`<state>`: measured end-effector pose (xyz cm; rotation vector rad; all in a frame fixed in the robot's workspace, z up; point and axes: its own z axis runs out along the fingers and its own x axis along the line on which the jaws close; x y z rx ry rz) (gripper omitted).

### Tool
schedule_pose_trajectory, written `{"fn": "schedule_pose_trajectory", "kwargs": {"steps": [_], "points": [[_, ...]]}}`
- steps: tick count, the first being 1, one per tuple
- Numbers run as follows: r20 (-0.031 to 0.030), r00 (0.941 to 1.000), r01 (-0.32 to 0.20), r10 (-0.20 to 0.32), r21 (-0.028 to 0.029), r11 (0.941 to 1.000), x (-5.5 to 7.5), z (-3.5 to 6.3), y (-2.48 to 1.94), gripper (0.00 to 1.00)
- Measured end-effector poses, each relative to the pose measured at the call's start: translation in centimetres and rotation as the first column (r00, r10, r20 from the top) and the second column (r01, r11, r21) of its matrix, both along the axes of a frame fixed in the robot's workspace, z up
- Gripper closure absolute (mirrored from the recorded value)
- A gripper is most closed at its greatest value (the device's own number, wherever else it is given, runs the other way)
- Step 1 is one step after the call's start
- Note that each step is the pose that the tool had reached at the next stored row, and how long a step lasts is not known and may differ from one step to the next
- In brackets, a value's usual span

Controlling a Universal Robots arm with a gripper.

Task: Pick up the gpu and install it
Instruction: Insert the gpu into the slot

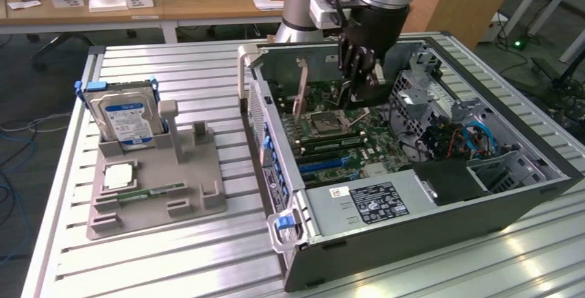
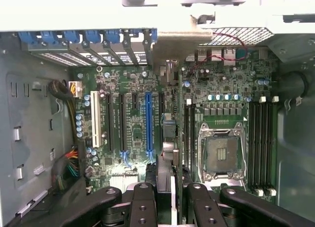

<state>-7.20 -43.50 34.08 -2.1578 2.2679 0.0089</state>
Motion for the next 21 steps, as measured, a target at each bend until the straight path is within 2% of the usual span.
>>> {"fn": "schedule_pose_trajectory", "kwargs": {"steps": [11,17,21], "points": [[-0.0018,1.0,0.0,0.0,-0.0031,1.0,0.0,-0.71,-0.56,0.72],[-0.0053,1.0,-0.001,0.001,-0.0045,1.0,0.0,-1.36,-0.59,0.72],[-0.0079,0.9998,-0.021,0.021,-0.0051,0.9998,0.0,-1.8,-0.59,0.72]]}}
